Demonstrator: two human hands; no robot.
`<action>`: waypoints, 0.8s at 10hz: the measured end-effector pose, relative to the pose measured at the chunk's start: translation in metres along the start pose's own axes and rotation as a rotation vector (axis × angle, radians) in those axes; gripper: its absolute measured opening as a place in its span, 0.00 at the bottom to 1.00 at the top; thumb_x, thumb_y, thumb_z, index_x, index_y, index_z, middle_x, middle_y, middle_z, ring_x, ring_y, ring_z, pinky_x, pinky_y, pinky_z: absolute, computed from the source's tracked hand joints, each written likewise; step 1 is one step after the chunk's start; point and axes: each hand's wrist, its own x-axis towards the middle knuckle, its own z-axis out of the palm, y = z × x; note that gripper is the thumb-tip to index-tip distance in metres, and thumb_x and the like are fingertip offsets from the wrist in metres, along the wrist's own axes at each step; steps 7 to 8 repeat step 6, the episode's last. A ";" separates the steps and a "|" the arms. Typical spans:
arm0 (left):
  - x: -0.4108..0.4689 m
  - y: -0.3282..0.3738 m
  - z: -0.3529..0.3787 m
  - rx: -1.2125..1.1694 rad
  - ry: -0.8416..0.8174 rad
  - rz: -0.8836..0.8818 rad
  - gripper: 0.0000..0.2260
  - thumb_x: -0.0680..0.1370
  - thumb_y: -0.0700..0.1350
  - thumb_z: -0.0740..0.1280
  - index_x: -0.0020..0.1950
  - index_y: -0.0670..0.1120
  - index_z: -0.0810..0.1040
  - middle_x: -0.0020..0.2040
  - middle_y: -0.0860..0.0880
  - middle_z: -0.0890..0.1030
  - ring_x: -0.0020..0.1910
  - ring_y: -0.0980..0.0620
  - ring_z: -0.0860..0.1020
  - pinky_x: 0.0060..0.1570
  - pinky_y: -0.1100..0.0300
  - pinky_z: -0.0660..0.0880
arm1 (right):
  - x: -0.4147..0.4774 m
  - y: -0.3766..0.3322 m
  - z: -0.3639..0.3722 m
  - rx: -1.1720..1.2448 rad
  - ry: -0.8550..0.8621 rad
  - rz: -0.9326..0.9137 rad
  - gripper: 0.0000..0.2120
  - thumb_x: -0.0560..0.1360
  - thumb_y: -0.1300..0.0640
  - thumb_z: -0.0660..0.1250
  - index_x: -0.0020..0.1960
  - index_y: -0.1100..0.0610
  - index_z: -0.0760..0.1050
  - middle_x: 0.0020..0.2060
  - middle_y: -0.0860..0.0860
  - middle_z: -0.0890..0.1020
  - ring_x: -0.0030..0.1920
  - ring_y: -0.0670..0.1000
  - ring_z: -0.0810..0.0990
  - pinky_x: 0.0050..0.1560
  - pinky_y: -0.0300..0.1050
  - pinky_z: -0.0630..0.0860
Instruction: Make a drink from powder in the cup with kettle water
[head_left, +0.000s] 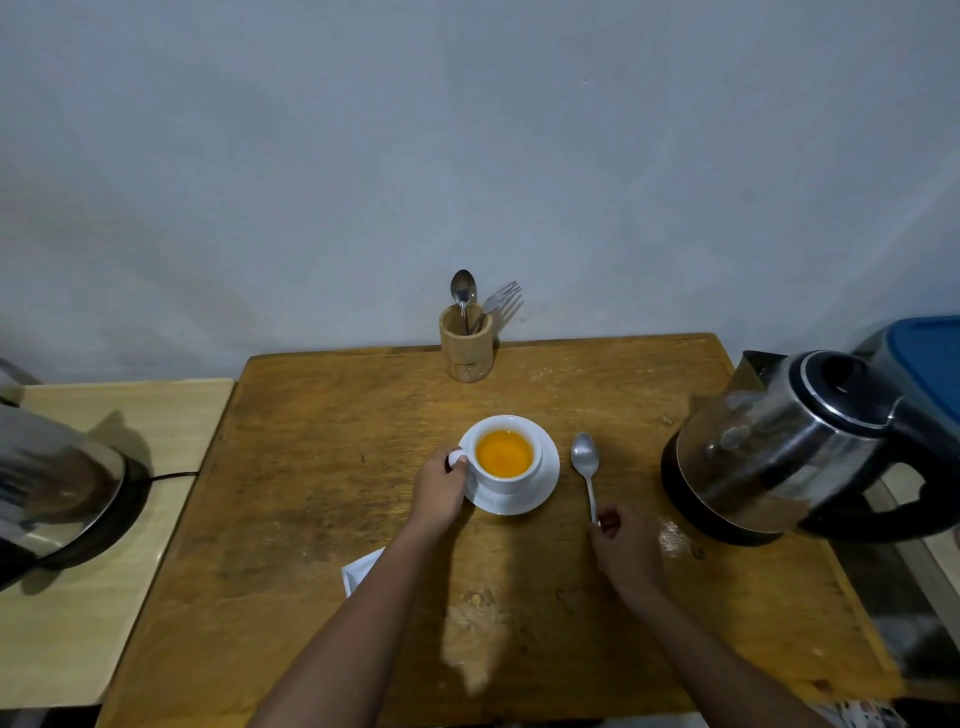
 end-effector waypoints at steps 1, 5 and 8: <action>-0.004 -0.001 0.001 0.016 0.074 0.024 0.16 0.81 0.44 0.56 0.67 0.44 0.70 0.67 0.44 0.74 0.62 0.49 0.72 0.59 0.57 0.68 | 0.000 0.000 -0.001 -0.030 0.008 -0.039 0.06 0.73 0.61 0.68 0.50 0.59 0.78 0.43 0.50 0.76 0.44 0.49 0.76 0.37 0.37 0.69; -0.036 -0.070 0.006 0.621 0.042 0.205 0.24 0.81 0.43 0.51 0.76 0.42 0.51 0.79 0.46 0.48 0.78 0.49 0.44 0.75 0.59 0.47 | 0.003 0.037 -0.004 -0.540 -0.100 -0.154 0.33 0.75 0.42 0.35 0.76 0.55 0.46 0.78 0.54 0.47 0.77 0.52 0.44 0.75 0.49 0.45; -0.036 -0.068 0.006 0.680 0.016 0.193 0.24 0.81 0.44 0.50 0.77 0.43 0.49 0.79 0.47 0.46 0.78 0.49 0.43 0.75 0.60 0.46 | 0.003 0.040 -0.003 -0.581 -0.149 -0.159 0.31 0.77 0.43 0.34 0.76 0.54 0.39 0.77 0.53 0.40 0.76 0.51 0.38 0.74 0.49 0.40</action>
